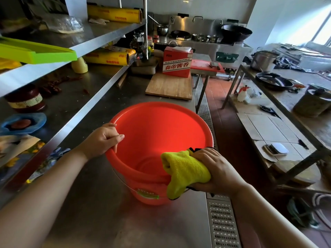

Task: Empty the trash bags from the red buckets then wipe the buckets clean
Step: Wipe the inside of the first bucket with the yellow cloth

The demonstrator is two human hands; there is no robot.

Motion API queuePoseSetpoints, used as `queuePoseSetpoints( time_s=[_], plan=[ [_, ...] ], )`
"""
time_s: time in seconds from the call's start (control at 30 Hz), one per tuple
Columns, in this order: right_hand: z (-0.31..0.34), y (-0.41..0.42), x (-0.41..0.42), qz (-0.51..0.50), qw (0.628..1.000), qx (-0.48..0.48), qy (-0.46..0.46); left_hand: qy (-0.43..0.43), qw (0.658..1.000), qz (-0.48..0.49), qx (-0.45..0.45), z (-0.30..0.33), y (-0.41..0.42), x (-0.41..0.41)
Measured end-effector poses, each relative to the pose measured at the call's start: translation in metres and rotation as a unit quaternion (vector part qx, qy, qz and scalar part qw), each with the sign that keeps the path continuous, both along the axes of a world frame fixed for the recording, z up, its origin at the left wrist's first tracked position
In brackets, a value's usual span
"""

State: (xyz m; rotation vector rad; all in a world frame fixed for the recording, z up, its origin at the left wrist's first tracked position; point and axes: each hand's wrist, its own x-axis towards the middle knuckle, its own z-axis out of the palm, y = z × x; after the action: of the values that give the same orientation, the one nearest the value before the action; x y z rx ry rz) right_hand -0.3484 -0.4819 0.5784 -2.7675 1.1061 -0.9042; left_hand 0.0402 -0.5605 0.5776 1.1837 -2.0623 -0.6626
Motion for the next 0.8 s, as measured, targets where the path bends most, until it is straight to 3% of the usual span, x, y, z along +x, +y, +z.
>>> queuePoseSetpoints(
  time_s=[0.13, 0.3, 0.53, 0.8],
  plan=[
    [-0.007, 0.004, 0.002, -0.01, 1.0, 0.01, -0.014, -0.015, 0.999, 0.007, -0.032, 0.003, 0.004, -0.002],
    [-0.005, 0.006, 0.012, -0.027, 0.999, 0.003, -0.017, -0.015, 0.99, 0.098, -0.105, -0.003, 0.019, -0.003],
    [-0.005, 0.013, 0.016, -0.04, 0.999, -0.007, -0.027, -0.02, 0.988, 0.147, -0.035, 0.009, 0.046, -0.031],
    [-0.01, 0.021, 0.045, -0.095, 0.995, -0.014, -0.031, -0.117, 0.975, 0.171, -0.081, -0.004, 0.092, -0.067]
  ],
)
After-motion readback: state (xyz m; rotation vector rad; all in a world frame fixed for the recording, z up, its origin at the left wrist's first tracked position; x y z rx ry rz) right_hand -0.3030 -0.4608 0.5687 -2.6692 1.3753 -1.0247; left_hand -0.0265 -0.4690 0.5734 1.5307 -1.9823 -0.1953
